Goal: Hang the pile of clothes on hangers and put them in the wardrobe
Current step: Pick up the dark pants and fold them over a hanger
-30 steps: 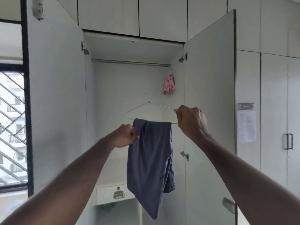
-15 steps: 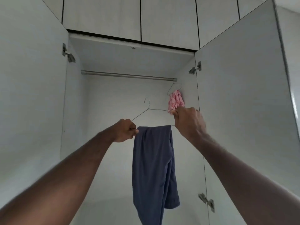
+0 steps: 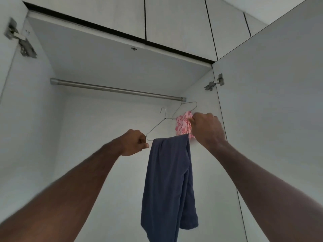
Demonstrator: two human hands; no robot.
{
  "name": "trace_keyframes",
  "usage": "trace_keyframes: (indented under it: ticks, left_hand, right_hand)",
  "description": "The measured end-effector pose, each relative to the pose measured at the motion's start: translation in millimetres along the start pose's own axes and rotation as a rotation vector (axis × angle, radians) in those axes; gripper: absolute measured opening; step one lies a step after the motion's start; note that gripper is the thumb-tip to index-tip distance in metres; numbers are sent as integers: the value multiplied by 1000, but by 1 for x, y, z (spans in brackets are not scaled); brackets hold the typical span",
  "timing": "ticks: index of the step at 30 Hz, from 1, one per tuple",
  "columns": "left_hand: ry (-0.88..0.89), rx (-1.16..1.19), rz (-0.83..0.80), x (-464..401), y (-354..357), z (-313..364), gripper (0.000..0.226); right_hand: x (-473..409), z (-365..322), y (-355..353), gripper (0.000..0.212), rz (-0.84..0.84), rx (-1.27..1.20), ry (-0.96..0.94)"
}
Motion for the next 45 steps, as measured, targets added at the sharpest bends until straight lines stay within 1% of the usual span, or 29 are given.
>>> trace_keyframes:
  ticks: [4,10,15,20,23,25,33,37,41,45]
  left_hand:
    - [13,27,80,-51,14,-14,26]
    - [8,28,162,-135,37,-28,26]
    - [-14,64,183,-194,55,-42,26]
    - [13,37,162,-236,80,-55,24]
    - [26,51,180,-255,87,-67,24]
    - [36,52,186,-267,90,-76,25]
    - [60,58,194,-295,100,-93,25]
    - [54,81,192,-301,110,-95,23]
    - [77,103,176,-305,120,-88,24]
    - [82,117,177,-304,121,-84,24]
  right_hand:
    - [-41,22,30,40,61,24,-42]
    - [-109,63,69,33,110,43,-25]
    - [-160,87,108,29,144,32,-1]
    - [-196,103,149,21,181,52,28]
    - [-208,108,170,12,201,60,48]
    - [-215,112,180,11,220,60,58]
    - [-232,116,204,13,219,127,49]
    - [-233,123,202,14,233,140,55]
    - [-232,135,201,16,234,105,74]
    - [-231,128,198,24,222,60,63]
Point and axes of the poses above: each hand's wrist, its own x-axis away from the middle knuckle, its own y-axis out of the palm, z = x × y, the point moved 6 cm from there along -x, towards the middle knuckle, and after that the axes turned 11 degrees about -x, right-handed, at the moved point
